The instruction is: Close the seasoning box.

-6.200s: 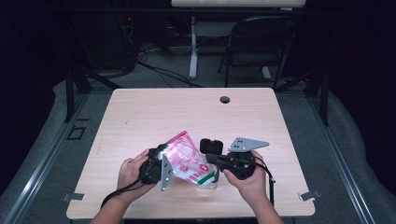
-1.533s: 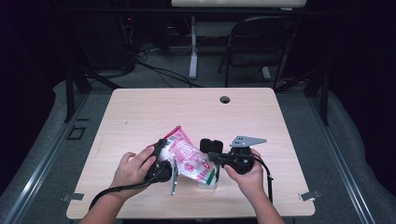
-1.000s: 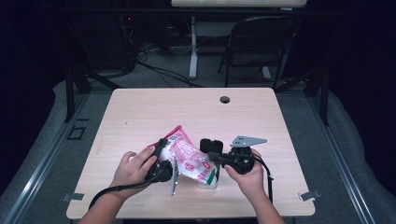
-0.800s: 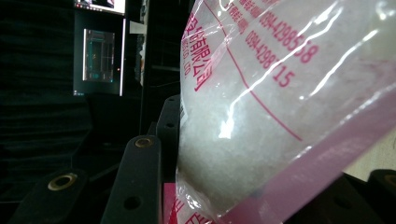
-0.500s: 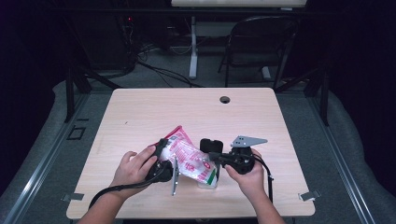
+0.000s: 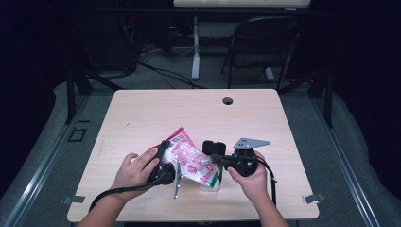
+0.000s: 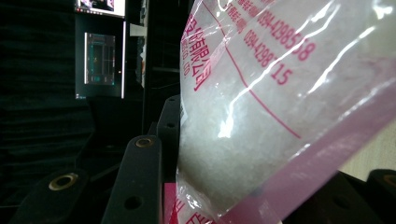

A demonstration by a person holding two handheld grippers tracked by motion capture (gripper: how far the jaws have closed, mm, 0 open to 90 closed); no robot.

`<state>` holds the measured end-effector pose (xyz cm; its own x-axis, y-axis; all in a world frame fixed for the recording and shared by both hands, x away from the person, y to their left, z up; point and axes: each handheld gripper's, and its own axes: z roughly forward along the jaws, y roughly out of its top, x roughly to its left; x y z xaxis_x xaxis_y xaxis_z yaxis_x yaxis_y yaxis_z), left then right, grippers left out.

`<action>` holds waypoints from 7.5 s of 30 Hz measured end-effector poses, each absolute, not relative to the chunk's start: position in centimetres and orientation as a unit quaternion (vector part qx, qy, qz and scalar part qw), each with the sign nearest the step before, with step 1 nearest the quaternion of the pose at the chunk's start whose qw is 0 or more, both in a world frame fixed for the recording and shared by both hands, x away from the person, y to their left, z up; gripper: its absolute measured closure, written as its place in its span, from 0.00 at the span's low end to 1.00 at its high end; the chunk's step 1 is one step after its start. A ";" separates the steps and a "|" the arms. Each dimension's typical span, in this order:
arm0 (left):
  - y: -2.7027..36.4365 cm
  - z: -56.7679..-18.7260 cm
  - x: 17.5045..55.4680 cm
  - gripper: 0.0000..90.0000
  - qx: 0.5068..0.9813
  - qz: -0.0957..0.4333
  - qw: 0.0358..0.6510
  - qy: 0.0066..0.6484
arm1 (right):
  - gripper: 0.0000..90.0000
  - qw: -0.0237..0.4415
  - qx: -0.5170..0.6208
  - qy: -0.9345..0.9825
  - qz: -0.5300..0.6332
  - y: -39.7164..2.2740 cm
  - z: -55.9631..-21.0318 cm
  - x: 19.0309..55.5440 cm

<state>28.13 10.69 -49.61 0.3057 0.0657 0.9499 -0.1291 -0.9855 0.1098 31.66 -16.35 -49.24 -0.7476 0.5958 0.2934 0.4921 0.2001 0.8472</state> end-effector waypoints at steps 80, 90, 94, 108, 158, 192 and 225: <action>9.6 -47.8 27.2 0.74 0.789 0.609 0.044 -0.065 | 1.00 0.052 0.354 0.771 0.527 -16.4 -49.4 31.6; 9.5 -47.7 27.2 0.74 0.787 0.611 0.045 -0.067 | 1.00 0.052 0.354 0.771 0.527 -16.4 -49.4 31.6; 9.5 -47.6 27.2 0.75 0.786 0.613 0.045 -0.070 | 1.00 0.053 0.354 0.771 0.526 -16.4 -49.4 31.6; 9.3 -47.6 27.1 0.76 0.785 0.613 0.044 -0.073 | 1.00 0.054 0.355 0.771 0.525 -16.5 -49.4 31.6; 9.0 -47.2 27.0 0.77 0.780 0.618 0.042 -0.082 | 1.00 0.053 0.355 0.770 0.528 -16.4 -49.4 31.6; 8.8 -46.8 26.9 0.78 0.774 0.625 0.043 -0.090 | 1.00 0.052 0.352 0.770 0.529 -16.3 -49.4 31.6; 8.5 -46.6 26.7 0.79 0.776 0.622 0.039 -0.096 | 1.00 0.052 0.351 0.772 0.527 -16.2 -49.4 31.6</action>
